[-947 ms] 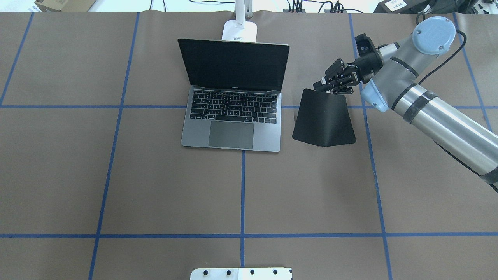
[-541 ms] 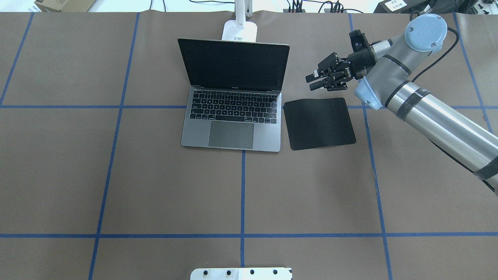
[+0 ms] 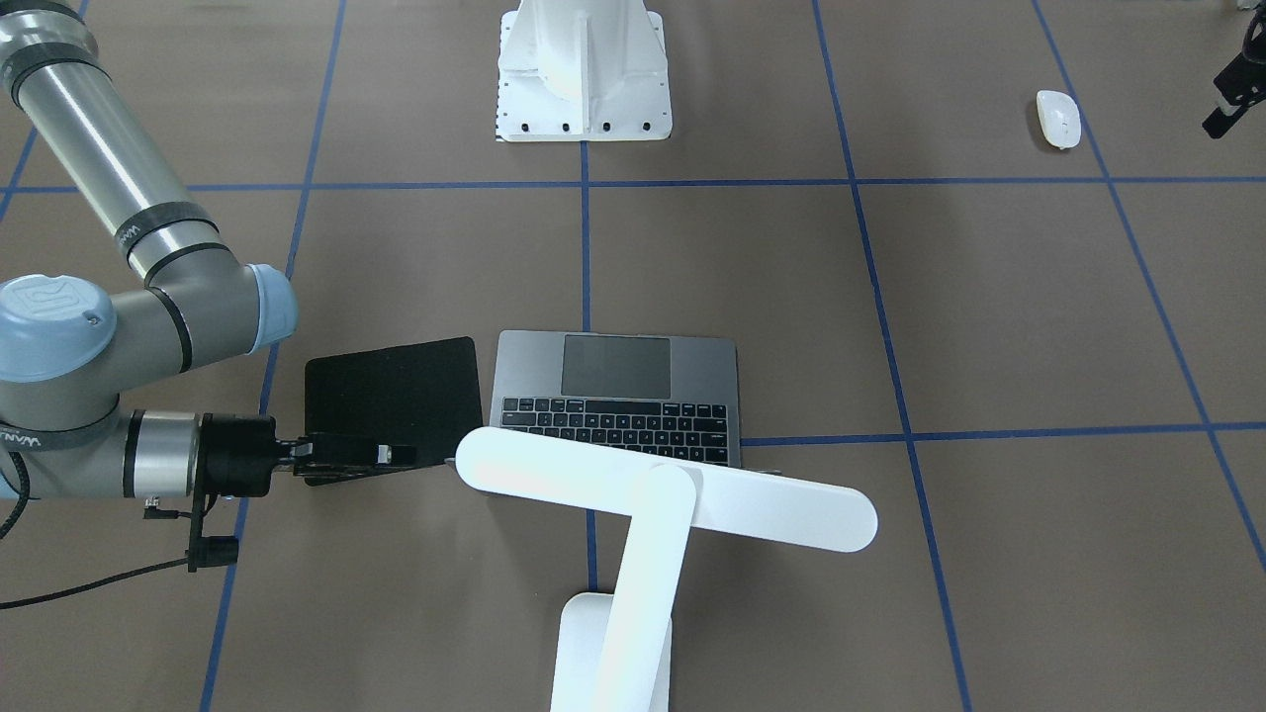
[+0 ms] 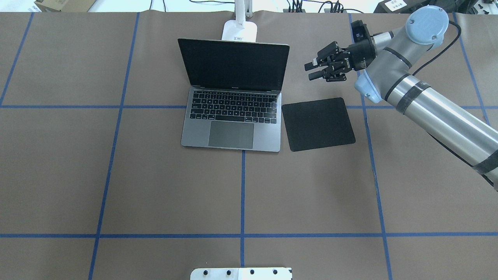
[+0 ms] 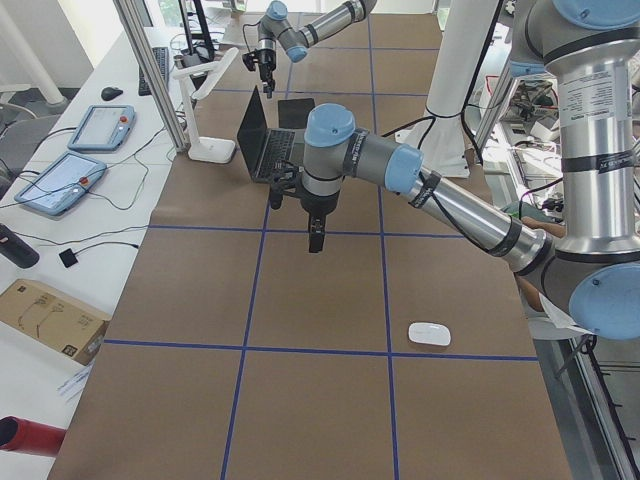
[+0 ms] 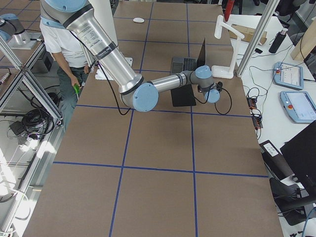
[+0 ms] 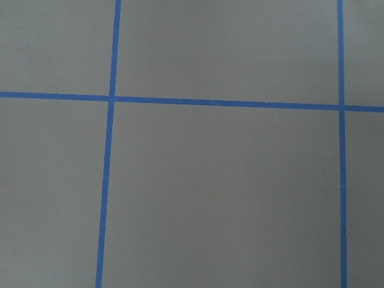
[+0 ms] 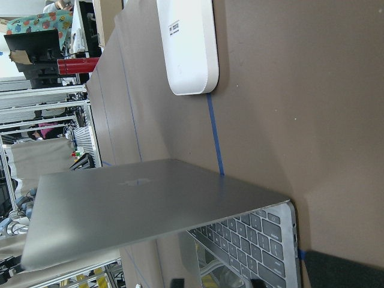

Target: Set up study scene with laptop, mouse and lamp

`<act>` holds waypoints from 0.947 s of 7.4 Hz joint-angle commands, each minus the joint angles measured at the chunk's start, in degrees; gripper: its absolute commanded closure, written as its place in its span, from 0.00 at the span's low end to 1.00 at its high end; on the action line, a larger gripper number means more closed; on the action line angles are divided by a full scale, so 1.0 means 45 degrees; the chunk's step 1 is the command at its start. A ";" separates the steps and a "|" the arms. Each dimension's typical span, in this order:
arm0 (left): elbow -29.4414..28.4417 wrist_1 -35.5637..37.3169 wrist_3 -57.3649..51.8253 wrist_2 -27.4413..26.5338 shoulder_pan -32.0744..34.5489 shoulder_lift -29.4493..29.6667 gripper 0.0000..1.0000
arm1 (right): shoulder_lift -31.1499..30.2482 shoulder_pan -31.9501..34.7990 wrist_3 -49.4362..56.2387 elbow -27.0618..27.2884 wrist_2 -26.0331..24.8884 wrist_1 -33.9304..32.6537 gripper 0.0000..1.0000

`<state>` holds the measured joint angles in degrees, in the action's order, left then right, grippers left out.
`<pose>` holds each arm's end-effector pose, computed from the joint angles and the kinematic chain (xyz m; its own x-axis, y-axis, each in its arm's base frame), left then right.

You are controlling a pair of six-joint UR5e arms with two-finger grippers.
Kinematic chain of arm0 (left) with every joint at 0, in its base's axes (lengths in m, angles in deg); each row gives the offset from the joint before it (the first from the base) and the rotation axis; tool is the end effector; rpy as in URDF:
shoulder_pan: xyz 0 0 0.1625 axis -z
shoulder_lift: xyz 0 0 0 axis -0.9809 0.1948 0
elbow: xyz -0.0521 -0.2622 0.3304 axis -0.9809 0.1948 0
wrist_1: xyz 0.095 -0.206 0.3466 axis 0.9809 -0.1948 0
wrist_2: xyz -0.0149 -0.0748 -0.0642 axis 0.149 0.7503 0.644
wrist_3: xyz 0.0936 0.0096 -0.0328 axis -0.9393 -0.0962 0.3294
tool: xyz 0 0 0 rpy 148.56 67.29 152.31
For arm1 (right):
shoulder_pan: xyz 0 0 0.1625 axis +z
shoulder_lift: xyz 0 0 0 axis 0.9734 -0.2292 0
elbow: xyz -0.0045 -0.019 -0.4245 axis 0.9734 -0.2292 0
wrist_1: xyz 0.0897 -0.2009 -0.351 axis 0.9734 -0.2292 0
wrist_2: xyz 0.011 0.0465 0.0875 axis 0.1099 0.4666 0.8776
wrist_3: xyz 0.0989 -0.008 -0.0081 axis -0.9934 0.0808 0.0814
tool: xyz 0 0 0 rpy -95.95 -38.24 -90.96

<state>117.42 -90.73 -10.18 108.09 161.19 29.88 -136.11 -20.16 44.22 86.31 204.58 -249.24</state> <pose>-0.0123 -0.3967 0.4276 0.6901 -0.0439 -0.7223 0.1243 0.9905 0.0586 -0.3769 -0.6644 0.4433 -0.2898 0.1585 0.9439 0.1011 0.9858 -0.1345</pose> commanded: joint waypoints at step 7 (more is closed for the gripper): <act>0.0020 -0.0026 -0.0007 0.0311 0.0005 -0.0513 0.00 | -0.2116 0.2696 -0.3573 0.1044 -1.0567 0.0004 0.42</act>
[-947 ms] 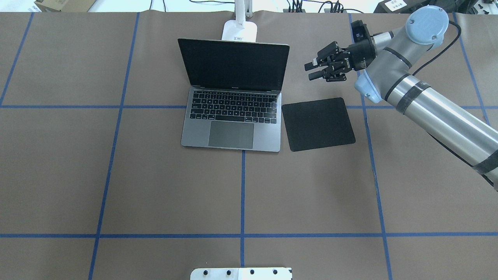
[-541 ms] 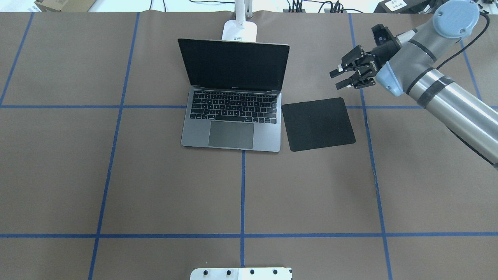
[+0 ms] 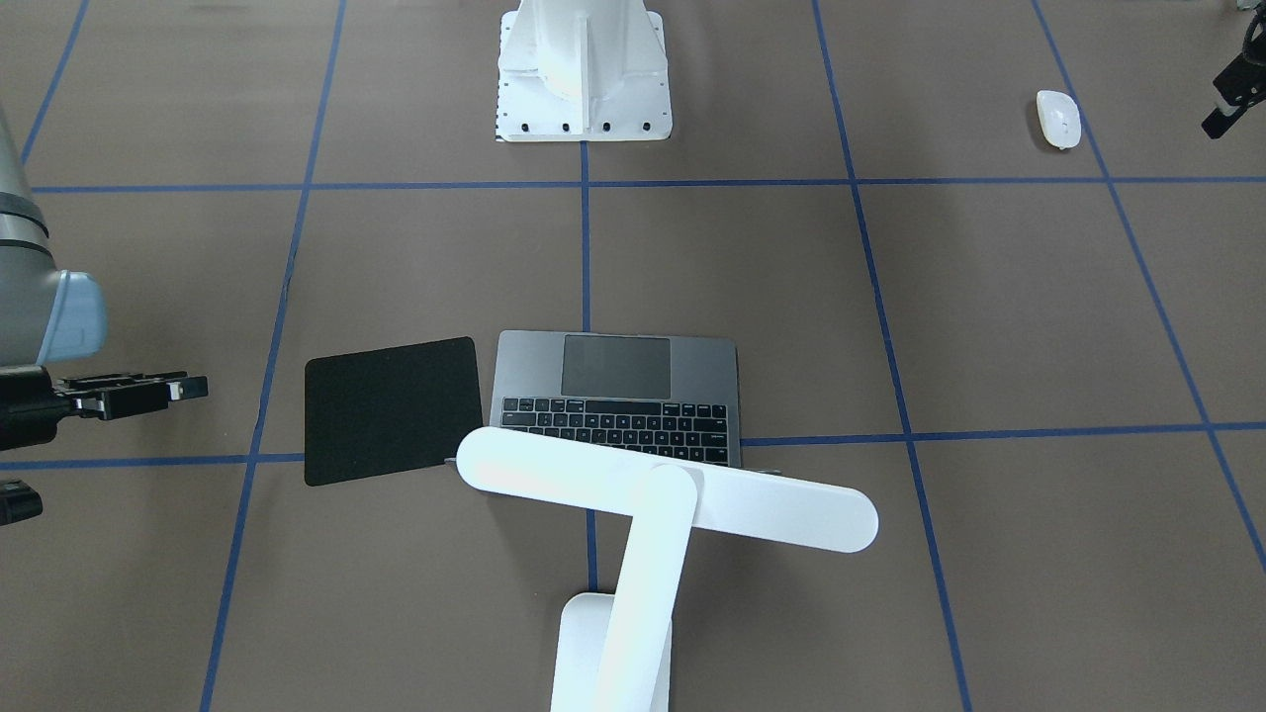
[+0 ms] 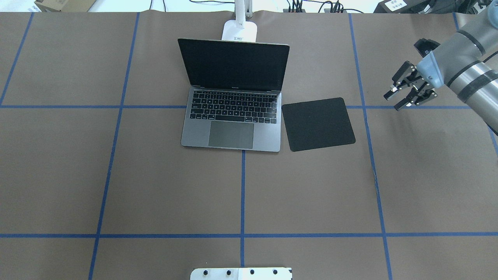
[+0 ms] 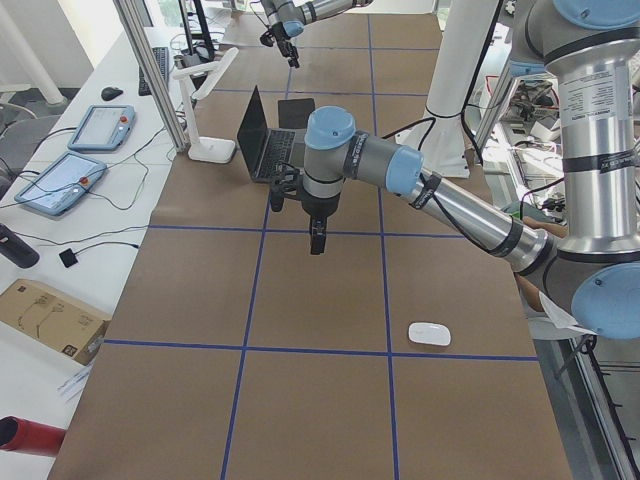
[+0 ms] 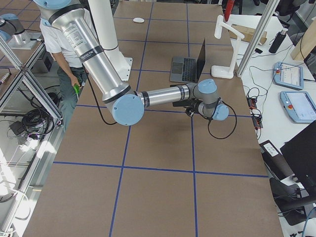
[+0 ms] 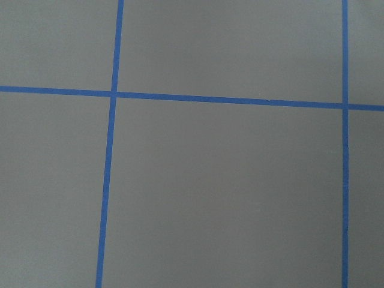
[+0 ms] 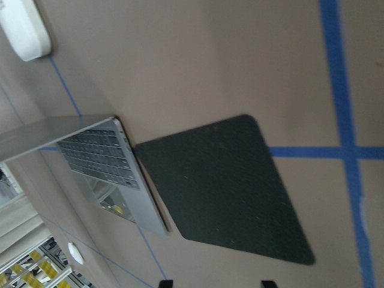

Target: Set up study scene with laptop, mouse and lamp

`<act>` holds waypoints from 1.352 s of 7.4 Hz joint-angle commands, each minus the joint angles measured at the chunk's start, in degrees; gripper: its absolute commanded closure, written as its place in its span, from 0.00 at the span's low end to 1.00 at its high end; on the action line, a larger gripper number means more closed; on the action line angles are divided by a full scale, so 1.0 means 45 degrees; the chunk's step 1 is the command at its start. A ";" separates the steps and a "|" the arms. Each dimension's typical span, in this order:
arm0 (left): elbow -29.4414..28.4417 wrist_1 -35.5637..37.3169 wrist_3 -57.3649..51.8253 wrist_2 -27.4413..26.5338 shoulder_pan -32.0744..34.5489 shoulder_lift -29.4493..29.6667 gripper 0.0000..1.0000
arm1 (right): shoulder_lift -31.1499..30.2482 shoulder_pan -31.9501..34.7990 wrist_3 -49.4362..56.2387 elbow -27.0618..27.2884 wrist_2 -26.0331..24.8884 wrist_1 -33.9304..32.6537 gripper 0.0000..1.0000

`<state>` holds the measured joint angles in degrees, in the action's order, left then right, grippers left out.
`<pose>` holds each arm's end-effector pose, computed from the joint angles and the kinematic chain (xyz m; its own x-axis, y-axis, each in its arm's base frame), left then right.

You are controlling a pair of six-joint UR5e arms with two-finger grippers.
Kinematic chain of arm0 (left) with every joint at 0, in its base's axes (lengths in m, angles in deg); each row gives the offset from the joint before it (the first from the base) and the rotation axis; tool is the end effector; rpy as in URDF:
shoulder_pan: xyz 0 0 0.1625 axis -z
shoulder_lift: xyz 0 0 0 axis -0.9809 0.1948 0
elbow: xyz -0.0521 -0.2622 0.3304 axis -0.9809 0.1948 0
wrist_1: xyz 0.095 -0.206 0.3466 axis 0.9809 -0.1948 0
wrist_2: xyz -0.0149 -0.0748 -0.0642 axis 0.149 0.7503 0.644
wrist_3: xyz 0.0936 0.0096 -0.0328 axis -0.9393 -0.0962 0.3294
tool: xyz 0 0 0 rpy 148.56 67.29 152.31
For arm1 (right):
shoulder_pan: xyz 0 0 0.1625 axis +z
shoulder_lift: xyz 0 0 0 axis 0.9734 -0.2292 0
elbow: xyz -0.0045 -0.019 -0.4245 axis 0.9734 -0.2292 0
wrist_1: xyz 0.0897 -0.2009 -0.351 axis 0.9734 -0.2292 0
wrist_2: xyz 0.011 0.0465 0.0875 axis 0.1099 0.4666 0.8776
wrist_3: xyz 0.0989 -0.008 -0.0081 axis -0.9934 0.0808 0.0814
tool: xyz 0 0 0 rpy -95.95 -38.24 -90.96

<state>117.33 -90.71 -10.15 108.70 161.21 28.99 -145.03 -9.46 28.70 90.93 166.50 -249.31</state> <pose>-0.0123 -0.3924 0.4337 0.6846 -0.0559 -0.7268 0.1222 0.9917 0.0388 -0.2216 -0.6176 0.5486 0.1986 0.3433 0.9180 0.3917 0.8307 -0.3955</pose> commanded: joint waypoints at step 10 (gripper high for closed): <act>-0.0752 -0.3975 -0.1763 0.0021 -0.0410 -0.4536 0.00 | -0.2965 0.3110 -0.2040 0.3371 -0.8547 0.7638 0.01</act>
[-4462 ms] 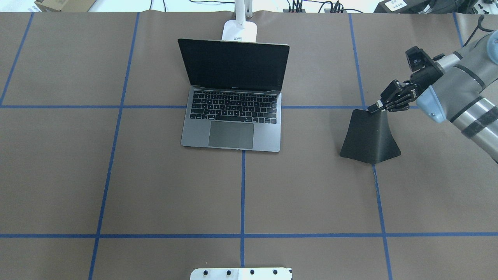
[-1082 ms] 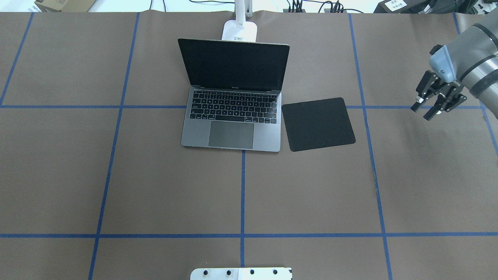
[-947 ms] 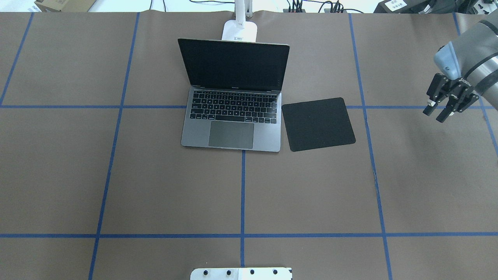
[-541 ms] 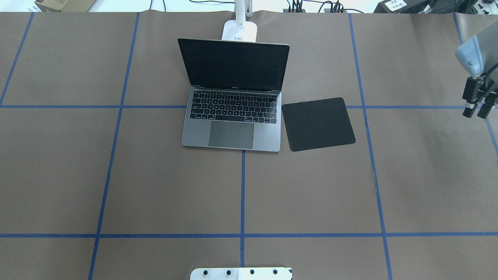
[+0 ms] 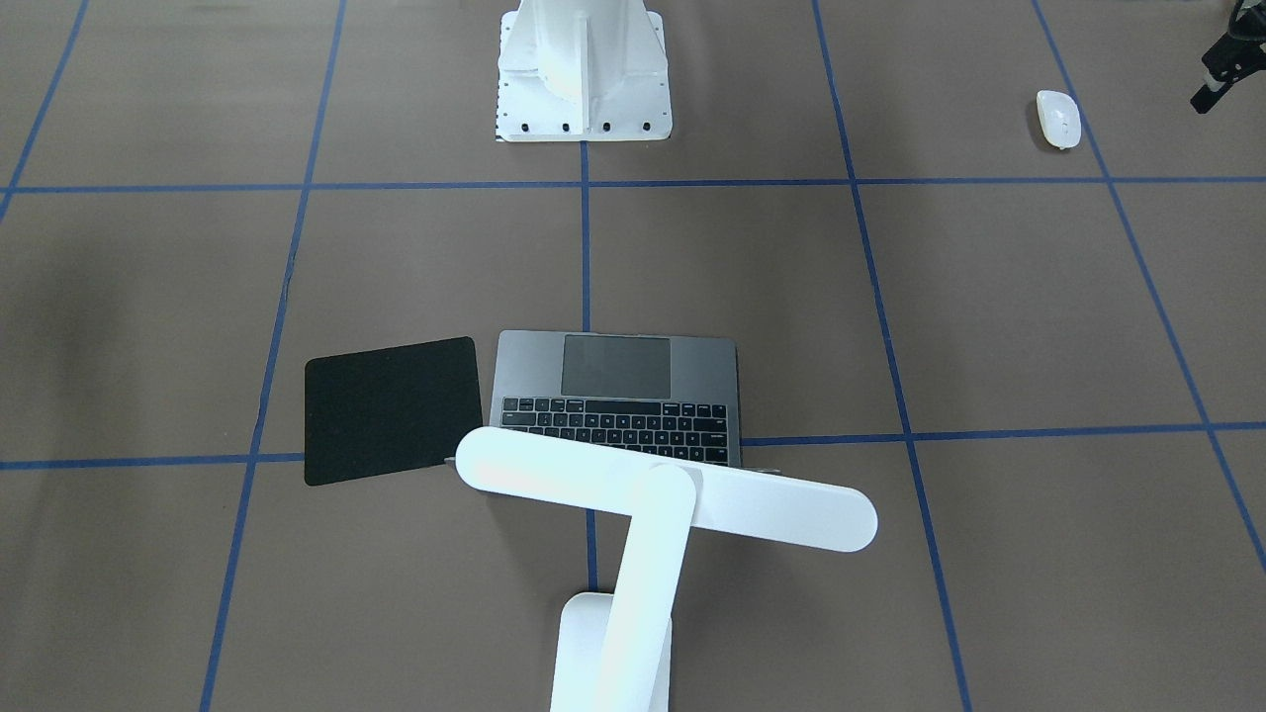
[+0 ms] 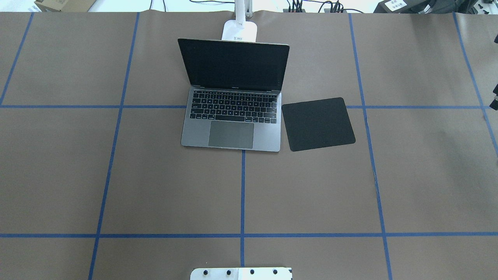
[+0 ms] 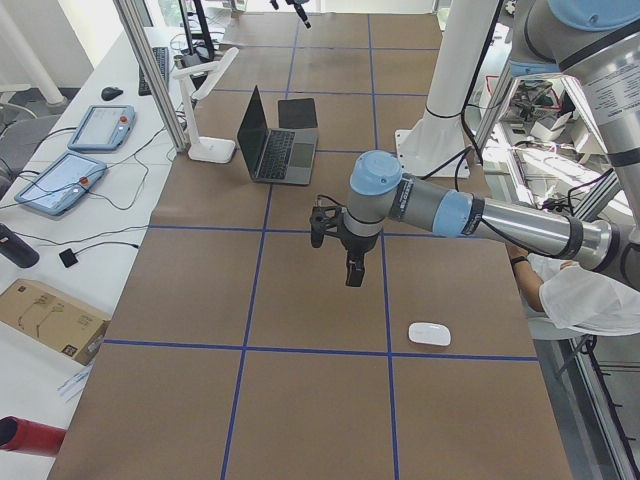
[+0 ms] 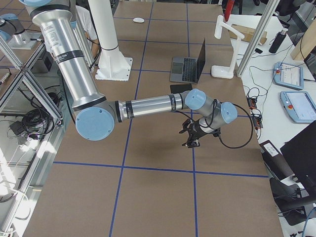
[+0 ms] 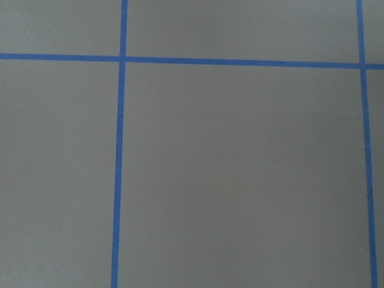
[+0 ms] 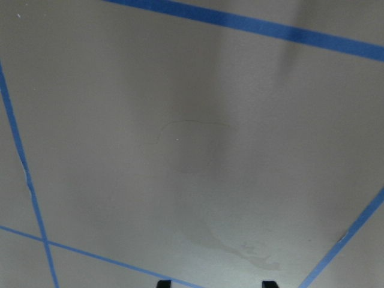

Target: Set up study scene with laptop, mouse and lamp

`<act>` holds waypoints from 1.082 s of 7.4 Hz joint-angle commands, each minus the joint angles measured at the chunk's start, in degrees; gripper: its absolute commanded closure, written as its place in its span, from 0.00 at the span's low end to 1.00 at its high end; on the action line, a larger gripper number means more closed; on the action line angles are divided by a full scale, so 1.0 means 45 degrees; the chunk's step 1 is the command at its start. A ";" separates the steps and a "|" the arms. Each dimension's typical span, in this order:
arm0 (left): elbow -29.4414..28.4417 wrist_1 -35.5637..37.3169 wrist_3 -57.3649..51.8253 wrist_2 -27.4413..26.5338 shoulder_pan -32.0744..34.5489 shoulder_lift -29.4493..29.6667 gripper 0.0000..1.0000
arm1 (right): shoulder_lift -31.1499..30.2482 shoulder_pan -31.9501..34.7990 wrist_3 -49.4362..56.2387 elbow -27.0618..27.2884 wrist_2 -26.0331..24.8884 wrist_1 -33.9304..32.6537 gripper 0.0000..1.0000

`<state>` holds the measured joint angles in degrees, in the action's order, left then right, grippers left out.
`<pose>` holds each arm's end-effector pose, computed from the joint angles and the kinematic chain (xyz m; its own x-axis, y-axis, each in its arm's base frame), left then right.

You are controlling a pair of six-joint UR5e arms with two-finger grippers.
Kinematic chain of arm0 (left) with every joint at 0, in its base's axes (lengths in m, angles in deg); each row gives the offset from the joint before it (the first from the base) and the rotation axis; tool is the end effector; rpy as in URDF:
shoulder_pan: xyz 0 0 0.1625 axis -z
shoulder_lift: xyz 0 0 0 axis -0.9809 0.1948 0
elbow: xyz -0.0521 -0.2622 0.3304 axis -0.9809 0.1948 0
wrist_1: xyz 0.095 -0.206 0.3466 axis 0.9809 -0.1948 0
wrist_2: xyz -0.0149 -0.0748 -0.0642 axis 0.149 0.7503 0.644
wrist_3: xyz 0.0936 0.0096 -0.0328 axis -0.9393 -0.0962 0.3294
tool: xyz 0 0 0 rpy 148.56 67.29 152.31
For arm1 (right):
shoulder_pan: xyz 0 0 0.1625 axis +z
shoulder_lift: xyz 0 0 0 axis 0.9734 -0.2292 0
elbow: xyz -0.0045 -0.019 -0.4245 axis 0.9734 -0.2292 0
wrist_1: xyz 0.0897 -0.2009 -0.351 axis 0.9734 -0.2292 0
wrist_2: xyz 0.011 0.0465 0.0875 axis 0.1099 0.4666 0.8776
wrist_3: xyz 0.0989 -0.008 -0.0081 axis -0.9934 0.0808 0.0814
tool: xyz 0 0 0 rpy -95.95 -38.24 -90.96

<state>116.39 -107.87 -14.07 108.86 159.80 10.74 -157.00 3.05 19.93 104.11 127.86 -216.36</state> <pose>-0.0159 -0.3069 0.5172 0.6929 0.0040 -0.7210 0.0497 0.9973 0.0532 -0.0457 -0.5914 0.5946 0.5489 -0.2440 0.7995 0.4980 0.8637 -0.0783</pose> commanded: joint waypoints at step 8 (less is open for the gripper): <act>-0.4712 -0.7324 0.3151 -0.0287 -0.3995 -0.0715 0.00 | -0.3412 0.0664 -0.1458 0.4197 -0.0020 0.3382 0.01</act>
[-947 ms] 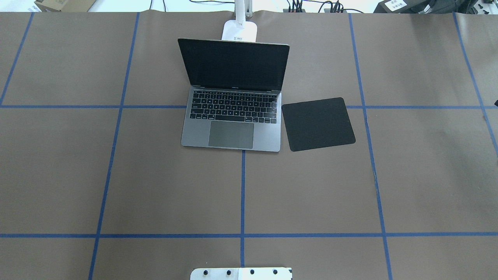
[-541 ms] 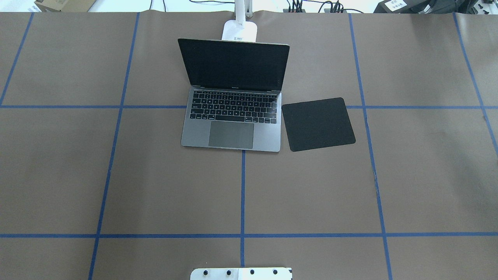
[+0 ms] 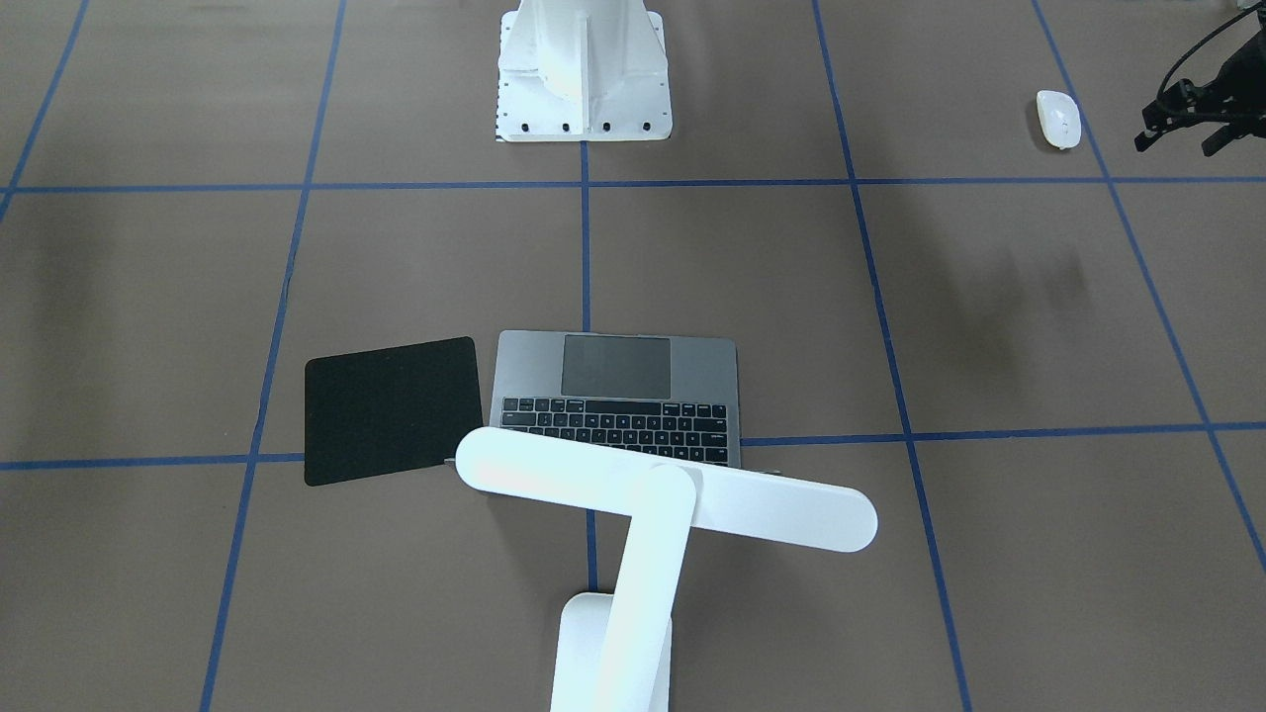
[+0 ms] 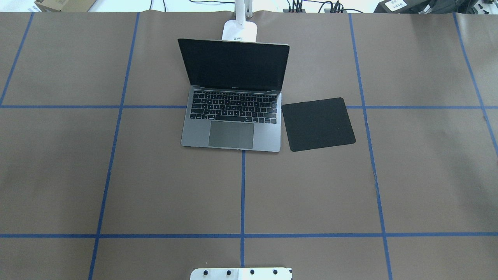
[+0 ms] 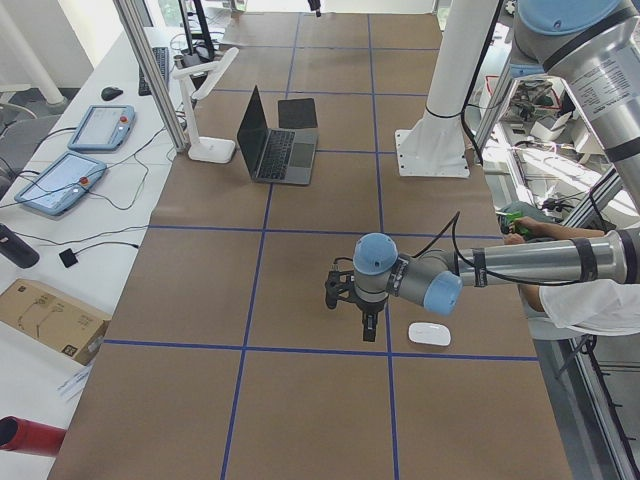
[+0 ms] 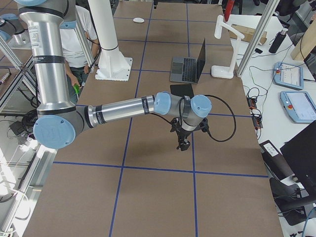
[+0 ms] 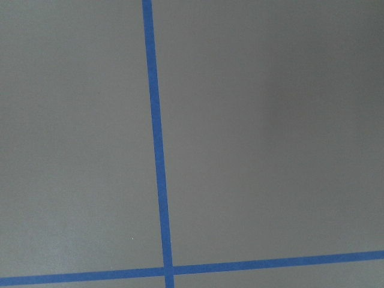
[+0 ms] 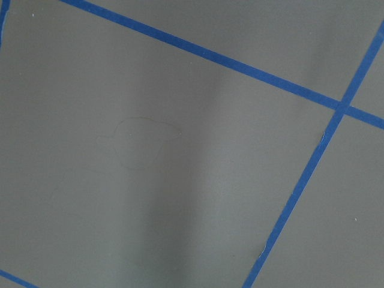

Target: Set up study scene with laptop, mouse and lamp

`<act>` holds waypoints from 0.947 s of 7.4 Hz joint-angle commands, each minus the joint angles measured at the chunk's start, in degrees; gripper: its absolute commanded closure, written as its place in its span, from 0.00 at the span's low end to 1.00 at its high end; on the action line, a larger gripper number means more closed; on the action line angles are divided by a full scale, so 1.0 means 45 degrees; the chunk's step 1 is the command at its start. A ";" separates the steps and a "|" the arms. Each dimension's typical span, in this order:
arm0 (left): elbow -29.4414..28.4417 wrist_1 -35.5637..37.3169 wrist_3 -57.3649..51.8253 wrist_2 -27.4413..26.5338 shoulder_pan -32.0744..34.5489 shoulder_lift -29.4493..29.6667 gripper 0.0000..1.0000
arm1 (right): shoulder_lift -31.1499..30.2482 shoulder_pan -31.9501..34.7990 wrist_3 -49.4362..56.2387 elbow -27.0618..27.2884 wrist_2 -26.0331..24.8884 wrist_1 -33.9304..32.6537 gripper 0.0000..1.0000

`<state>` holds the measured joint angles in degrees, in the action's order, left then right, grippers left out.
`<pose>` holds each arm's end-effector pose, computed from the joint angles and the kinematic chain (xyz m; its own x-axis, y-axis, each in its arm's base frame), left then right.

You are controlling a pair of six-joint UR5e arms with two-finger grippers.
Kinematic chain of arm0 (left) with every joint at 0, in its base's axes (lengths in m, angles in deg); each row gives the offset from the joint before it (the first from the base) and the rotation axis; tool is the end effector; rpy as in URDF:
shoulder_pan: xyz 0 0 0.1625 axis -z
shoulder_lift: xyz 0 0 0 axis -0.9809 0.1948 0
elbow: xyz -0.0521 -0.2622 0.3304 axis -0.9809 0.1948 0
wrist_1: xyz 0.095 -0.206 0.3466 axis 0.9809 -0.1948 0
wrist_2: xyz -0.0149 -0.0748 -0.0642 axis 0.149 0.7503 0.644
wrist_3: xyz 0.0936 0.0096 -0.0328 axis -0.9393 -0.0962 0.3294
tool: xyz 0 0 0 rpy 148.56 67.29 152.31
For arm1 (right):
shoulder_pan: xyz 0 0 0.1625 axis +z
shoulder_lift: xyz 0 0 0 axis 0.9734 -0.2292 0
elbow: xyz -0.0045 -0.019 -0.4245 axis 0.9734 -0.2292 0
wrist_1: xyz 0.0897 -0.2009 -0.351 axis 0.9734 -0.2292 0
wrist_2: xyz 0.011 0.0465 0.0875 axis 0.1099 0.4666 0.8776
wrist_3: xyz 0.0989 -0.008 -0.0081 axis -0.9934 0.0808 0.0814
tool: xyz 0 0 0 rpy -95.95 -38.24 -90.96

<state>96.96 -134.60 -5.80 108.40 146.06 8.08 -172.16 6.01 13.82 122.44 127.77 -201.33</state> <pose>0.0497 -0.2850 0.6488 0.6748 0.0805 -0.7336 -0.0879 0.9957 0.0285 -0.0044 -0.5100 0.5753 0.5761 -0.3615 0.7331 0.3913 0.9094 0.1409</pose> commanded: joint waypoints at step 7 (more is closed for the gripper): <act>-0.1486 -0.6584 0.7396 -0.3038 -0.6727 -0.1589 0.00 | -0.0297 0.0006 -0.0160 0.0710 -0.0018 0.0062 0.01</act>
<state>91.15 -161.79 24.98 95.84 118.97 1.53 -173.49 6.04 13.17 125.58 127.69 -201.06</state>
